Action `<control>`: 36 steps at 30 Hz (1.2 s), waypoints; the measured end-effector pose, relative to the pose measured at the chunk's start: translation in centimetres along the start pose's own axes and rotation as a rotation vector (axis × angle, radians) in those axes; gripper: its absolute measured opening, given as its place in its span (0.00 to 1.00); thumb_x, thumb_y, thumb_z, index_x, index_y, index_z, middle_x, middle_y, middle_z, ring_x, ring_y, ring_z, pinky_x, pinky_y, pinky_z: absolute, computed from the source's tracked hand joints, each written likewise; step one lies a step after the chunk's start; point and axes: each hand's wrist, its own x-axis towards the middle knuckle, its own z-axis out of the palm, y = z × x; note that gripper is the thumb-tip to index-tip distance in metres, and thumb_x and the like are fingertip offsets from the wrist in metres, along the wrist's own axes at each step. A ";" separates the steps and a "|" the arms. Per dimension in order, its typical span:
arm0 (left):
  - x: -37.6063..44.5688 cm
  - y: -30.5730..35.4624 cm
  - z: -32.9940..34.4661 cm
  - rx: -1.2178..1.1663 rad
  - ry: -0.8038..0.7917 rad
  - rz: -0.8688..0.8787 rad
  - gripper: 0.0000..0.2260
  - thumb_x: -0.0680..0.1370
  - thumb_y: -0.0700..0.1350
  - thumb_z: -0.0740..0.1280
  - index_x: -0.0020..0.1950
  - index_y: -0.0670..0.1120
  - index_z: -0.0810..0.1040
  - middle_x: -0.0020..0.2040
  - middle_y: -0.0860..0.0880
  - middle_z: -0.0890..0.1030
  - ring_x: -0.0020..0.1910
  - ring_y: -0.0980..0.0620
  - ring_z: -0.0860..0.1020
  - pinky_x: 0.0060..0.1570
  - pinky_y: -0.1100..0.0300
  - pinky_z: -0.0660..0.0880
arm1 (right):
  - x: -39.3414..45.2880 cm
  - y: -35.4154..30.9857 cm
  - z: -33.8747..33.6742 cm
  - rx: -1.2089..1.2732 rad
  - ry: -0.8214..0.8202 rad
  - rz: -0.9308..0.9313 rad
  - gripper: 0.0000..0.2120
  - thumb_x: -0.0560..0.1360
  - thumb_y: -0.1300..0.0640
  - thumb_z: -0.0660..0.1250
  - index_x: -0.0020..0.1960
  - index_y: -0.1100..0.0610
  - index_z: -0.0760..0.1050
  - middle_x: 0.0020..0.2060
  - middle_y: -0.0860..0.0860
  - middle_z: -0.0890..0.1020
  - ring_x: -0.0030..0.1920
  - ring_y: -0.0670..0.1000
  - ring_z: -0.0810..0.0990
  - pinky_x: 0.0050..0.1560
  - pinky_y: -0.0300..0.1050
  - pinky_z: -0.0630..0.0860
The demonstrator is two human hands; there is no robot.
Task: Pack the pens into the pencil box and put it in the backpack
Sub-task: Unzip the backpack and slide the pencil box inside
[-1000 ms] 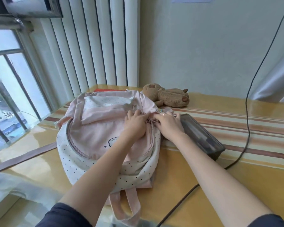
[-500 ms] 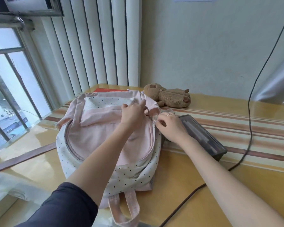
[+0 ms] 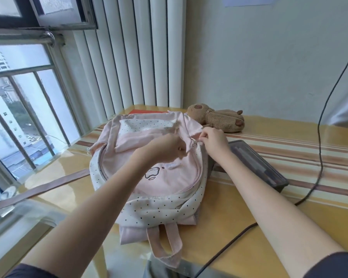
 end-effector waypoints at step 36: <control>-9.1 -3.5 0.6 -1.029 0.368 -0.101 0.20 0.82 0.43 0.56 0.30 0.47 0.62 0.24 0.53 0.63 0.21 0.59 0.59 0.24 0.66 0.58 | -6.3 -8.0 0.6 -0.146 -0.403 -0.576 0.12 0.62 0.68 0.55 0.27 0.54 0.59 0.24 0.49 0.65 0.30 0.50 0.64 0.32 0.44 0.58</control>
